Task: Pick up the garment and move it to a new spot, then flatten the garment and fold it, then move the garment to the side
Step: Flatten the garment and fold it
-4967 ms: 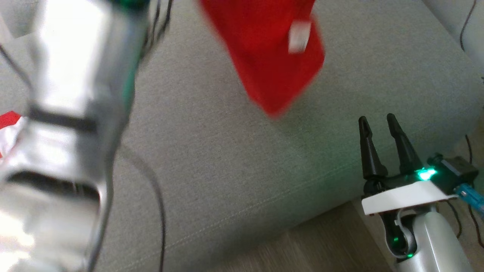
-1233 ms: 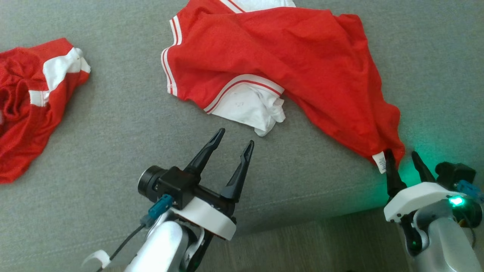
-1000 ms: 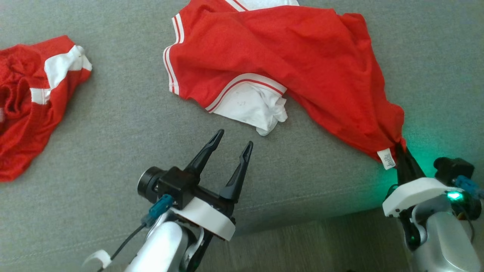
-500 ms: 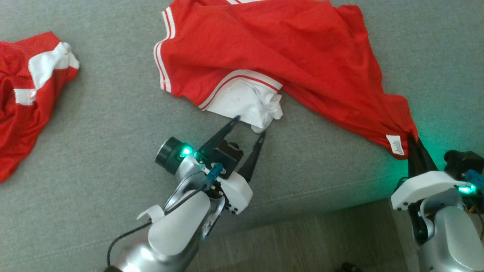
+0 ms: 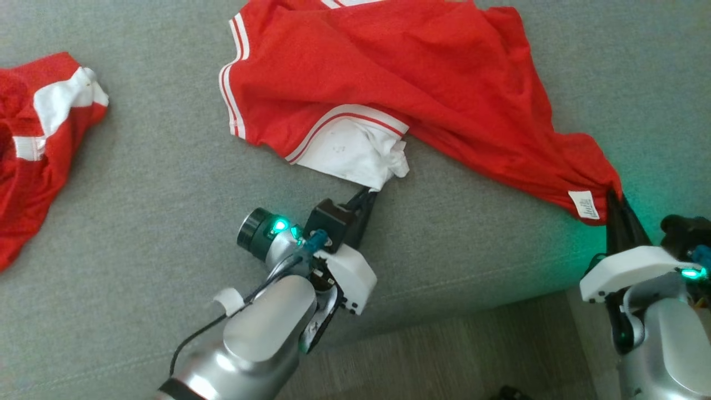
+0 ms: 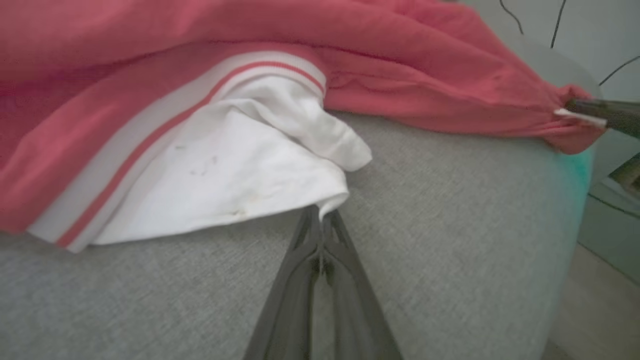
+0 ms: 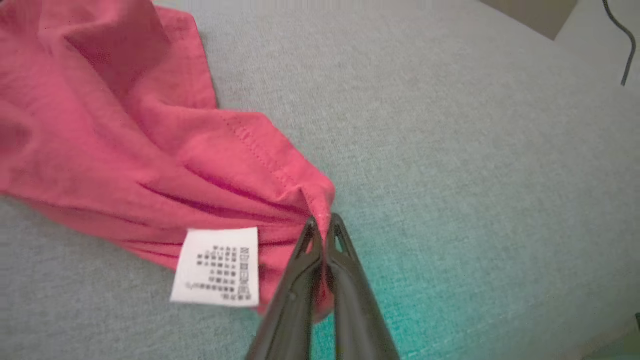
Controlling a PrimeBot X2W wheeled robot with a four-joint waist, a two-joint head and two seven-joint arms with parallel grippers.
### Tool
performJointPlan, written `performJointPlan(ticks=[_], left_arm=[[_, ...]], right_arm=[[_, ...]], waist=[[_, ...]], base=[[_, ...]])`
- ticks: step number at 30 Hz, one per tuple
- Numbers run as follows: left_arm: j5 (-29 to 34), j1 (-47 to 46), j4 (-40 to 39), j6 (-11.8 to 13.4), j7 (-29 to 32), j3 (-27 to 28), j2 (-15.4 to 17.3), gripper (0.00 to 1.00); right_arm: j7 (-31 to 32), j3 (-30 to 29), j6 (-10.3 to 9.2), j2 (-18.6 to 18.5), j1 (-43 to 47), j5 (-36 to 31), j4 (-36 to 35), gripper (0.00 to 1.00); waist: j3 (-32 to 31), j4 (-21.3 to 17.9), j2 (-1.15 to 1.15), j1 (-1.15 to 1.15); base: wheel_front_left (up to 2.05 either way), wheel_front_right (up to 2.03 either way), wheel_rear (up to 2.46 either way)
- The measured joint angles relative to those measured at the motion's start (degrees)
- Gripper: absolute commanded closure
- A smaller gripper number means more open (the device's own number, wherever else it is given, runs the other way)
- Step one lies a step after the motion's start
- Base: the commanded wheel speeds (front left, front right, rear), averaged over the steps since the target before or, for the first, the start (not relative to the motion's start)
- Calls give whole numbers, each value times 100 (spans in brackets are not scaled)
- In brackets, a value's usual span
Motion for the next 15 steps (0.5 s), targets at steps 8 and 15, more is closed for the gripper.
performJointPlan(ticks=[8,15], left_arm=[[-1201,388,-2351,-347,-18,1789,-38,100],[-2267,577,-3360,-858,227,3351,316,100]], right_arm=[[158,-76,0,1,9,288,-794,100],[1170,-67,-1,-203,10,1281,-2228,100]], waist=[[-274,176,0,0],[-780,364,0,0]], base=[[0,0,0],[0,0,0]])
